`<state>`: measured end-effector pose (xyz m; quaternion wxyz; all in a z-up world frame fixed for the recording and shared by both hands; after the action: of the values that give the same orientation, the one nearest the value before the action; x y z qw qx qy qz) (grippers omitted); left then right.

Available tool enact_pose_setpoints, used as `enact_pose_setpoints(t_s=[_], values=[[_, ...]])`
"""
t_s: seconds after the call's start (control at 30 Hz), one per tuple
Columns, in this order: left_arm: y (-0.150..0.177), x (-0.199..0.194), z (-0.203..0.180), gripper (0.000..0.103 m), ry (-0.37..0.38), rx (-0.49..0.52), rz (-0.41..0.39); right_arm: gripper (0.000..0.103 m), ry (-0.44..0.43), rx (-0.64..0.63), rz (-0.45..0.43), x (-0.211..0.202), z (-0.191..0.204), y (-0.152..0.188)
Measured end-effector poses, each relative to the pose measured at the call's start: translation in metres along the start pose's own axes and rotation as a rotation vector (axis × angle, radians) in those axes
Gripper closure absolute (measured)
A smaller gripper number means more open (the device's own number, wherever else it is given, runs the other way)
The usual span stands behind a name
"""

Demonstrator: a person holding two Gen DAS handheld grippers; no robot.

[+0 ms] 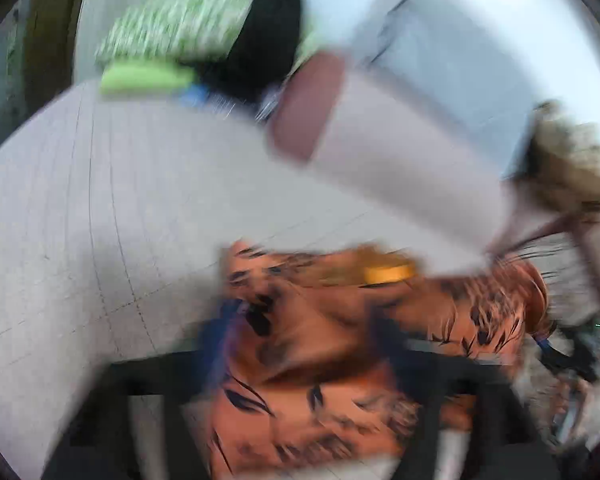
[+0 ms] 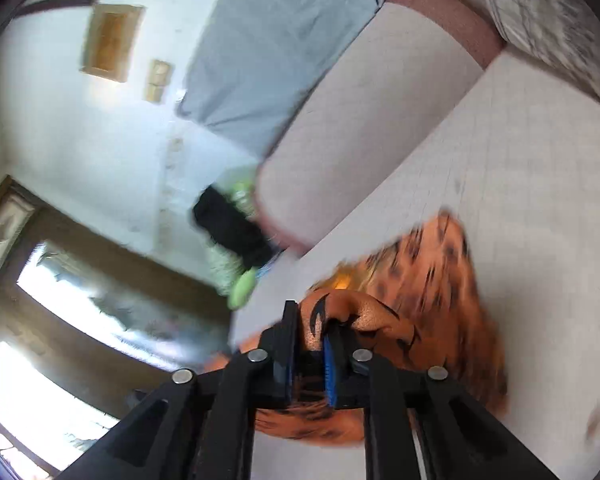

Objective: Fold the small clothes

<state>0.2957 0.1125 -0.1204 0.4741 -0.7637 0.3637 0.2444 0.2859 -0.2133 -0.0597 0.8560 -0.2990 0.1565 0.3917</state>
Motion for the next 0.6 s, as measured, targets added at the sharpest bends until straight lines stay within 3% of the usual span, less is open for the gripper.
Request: enact_pose_setpoints(t_s=[0.03,0.07,0.1,0.17,0.27,0.33,0.4,0.47,0.53,0.6], values=[[0.003,0.010,0.014,0.021,-0.040,-0.012,0.007,0.019,0.094,0.020,0.008,0.020,-0.021,-0.001],[0.012,0.020,0.038,0.022,-0.108,-0.057,0.027,0.017,0.149,0.049,-0.001,0.028,-0.035,0.003],[0.017,0.021,0.046,0.021,-0.113,-0.099,0.023,0.018,0.143,0.078,-0.007,0.028,-0.045,0.014],[0.030,0.003,0.059,0.021,-0.069,-0.150,-0.025,0.018,0.150,0.085,-0.010,0.018,-0.052,0.040],[0.060,-0.035,0.056,0.021,-0.058,-0.125,-0.086,0.018,0.167,0.010,0.012,-0.013,-0.053,0.095],[0.093,-0.044,0.041,0.020,0.000,-0.094,-0.049,0.017,0.184,0.011,0.047,-0.024,-0.059,0.132],[0.120,-0.041,0.033,0.020,0.039,-0.119,-0.018,0.017,0.183,0.096,0.071,-0.026,-0.072,0.149],[0.139,-0.027,0.026,0.020,0.064,-0.141,0.024,0.017,0.168,0.186,0.090,-0.016,-0.084,0.157],[0.143,-0.013,0.029,0.020,0.004,-0.166,0.021,0.017,0.153,0.202,0.066,-0.001,-0.078,0.150],[0.132,-0.004,0.030,0.020,-0.049,-0.162,-0.044,0.018,0.195,0.261,0.041,0.011,-0.081,0.143]])
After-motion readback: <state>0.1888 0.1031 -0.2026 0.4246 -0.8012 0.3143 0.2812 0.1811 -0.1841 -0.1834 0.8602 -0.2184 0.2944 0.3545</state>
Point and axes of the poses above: each gripper's, at about its wrist camera, not at the fingertips, and x roughly the way its jaws point, z to its left, y to its underside, the point moved 10 cm from there along x, roughly the way its jaws point, and after that the axes turned 7 degrees about y, right-handed, at the moved point
